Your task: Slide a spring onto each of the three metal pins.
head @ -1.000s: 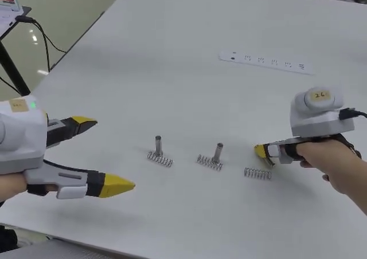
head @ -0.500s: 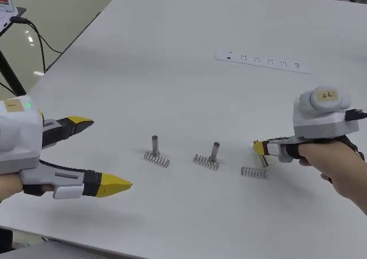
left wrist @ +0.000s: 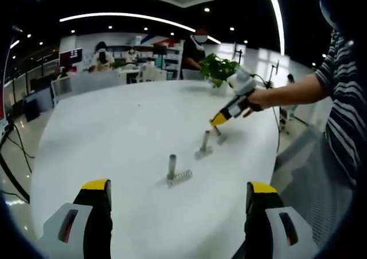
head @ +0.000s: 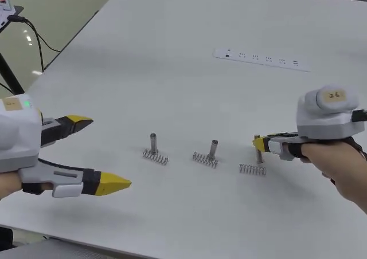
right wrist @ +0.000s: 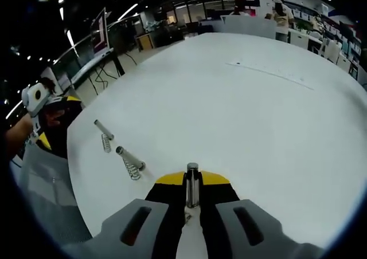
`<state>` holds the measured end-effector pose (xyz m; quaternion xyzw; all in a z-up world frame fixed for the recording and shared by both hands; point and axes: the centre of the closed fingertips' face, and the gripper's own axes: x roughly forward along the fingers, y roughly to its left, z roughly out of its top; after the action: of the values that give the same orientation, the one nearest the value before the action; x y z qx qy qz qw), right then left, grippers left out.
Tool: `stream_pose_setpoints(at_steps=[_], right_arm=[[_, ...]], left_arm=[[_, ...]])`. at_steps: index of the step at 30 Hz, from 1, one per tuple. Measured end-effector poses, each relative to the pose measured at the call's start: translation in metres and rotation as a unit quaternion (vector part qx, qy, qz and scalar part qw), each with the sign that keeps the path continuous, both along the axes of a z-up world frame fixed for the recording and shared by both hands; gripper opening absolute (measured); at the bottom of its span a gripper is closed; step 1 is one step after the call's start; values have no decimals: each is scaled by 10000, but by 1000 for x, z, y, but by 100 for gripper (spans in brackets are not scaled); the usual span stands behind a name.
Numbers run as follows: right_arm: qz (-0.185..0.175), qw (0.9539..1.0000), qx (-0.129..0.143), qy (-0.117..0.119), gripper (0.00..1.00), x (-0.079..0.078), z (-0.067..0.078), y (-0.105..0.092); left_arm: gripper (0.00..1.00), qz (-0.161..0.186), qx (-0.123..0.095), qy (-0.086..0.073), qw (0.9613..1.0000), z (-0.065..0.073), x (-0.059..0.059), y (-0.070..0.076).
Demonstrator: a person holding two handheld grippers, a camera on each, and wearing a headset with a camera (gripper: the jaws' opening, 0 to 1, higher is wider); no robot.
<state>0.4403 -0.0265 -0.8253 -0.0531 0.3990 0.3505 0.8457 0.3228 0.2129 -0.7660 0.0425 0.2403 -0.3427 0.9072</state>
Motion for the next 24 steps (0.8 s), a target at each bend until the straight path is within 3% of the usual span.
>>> stream_pose_setpoints(at_steps=[16, 24], right_arm=[[35, 9998, 97, -183, 5, -4, 6, -1], [147, 9994, -3, -312, 5, -7, 7, -1]], left_arm=[[95, -24, 2, 13, 10000, -1, 0, -1], [95, -24, -7, 7, 10000, -1, 0, -2]])
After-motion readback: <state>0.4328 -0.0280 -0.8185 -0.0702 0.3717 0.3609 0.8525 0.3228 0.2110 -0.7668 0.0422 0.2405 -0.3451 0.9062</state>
